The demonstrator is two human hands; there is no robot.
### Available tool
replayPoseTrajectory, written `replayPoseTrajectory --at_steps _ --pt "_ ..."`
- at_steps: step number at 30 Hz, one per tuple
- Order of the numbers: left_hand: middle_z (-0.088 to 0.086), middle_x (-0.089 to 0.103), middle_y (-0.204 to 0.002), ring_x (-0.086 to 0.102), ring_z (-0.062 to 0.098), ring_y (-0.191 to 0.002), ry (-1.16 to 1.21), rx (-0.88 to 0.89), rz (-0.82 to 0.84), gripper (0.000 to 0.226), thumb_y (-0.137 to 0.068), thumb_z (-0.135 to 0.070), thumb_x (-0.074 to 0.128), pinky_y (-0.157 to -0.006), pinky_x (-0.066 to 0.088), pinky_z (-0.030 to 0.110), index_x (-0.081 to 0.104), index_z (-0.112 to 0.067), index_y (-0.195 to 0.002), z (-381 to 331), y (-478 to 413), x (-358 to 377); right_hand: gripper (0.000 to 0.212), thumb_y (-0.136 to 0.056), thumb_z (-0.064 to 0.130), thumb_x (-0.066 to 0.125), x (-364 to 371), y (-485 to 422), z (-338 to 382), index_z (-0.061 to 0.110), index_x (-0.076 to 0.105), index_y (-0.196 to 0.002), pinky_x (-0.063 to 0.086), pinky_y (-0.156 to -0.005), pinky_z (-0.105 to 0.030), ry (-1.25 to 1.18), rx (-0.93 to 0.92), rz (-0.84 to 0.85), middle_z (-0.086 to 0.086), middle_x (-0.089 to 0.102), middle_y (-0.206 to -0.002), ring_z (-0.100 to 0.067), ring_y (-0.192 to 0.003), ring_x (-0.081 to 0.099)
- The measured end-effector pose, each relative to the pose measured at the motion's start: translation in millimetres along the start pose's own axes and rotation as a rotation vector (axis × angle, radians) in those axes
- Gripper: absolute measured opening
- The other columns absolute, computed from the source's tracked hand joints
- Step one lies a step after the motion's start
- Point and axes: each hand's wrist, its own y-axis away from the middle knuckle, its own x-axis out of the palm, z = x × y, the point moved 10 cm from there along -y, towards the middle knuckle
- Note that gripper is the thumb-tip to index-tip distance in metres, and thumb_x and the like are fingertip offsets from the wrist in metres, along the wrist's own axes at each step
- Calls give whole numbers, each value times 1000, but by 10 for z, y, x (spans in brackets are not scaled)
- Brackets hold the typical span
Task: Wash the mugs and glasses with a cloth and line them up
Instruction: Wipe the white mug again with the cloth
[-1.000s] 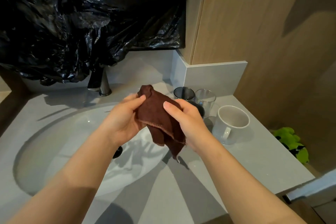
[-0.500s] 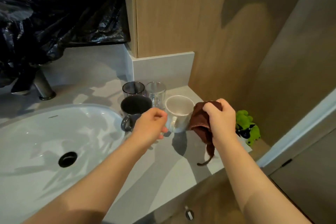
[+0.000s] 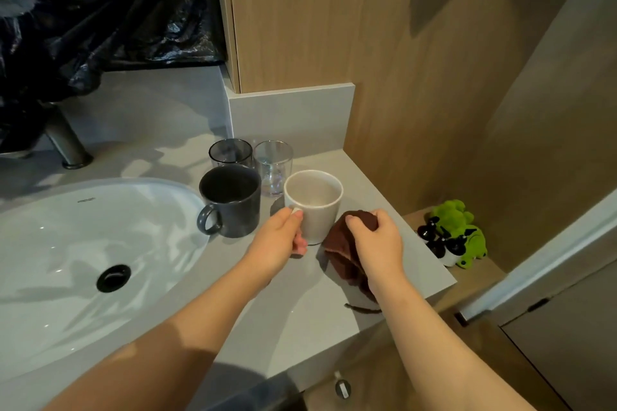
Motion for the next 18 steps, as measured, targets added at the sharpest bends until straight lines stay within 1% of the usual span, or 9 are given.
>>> replayPoseTrajectory --at_steps 2,3,7,9,11,13,15,17,18 --pt "1 57 -56 60 23 -67 20 20 -6 34 -102 -27 38 -85 54 51 48 -16 -72 -55 43 -35 18 -88 27 61 -14 8 97 17 50 -78 48 -63 -33 -132 -1 6 -8 59 -86 -25 -82 59" --pt "-3 57 -52 61 23 -68 21 44 -10 34 -102 -26 38 -85 53 49 48 -16 -72 -117 84 -60 18 -90 27 60 -12 21 186 18 50 -79 48 -63 -31 -181 -12 12 -7 58 -85 -23 -81 58" --pt "-5 52 -45 62 26 -68 70 196 -66 38 -102 -22 38 -84 52 44 44 -12 -65 -557 233 -302 17 -89 24 59 12 77 705 15 49 -79 47 -64 -31 -317 -117 4 -1 54 -77 -17 -74 55" --pt "-4 49 -44 60 24 -62 136 233 -108 40 -102 -20 37 -75 55 37 42 -11 -63 -746 269 -506 15 -89 26 60 119 130 975 17 50 -82 51 -66 -32 -358 -162 46 -2 57 -81 -17 -77 58" --pt "-2 46 -43 58 23 -58 185 249 -143 42 -102 -21 36 -64 56 31 41 -11 -62 -892 304 -749 11 -90 28 60 303 205 1205 22 52 -86 54 -72 -32 -401 -187 123 -1 60 -87 -17 -84 61" --pt "-2 44 -42 57 25 -59 211 266 -162 43 -103 -22 35 -60 55 29 40 -11 -62 -975 346 -1020 8 -90 27 60 562 300 1390 24 53 -90 55 -75 -31 -453 -194 220 1 60 -90 -16 -88 62" --pt "-1 43 -43 56 26 -58 234 285 -173 43 -103 -23 34 -58 55 29 38 -12 -61 -1002 407 -1320 8 -90 24 60 893 420 1528 23 53 -93 55 -81 -38 -525 -181 337 -1 61 -93 -20 -93 63" --pt "-2 43 -44 56 24 -56 254 285 -192 42 -102 -23 33 -56 54 27 37 -12 -62 -966 482 -1625 17 -82 22 66 1252 563 1619 22 53 -93 54 -82 -45 -590 -166 447 -5 62 -93 -25 -92 63" --pt "-2 43 -44 56 23 -55 261 278 -207 42 -102 -23 33 -55 53 26 37 -12 -63 -935 525 -1786 24 -75 23 67 1435 643 1650 21 54 -94 54 -77 -43 -600 -163 490 -7 61 -92 -26 -88 62"
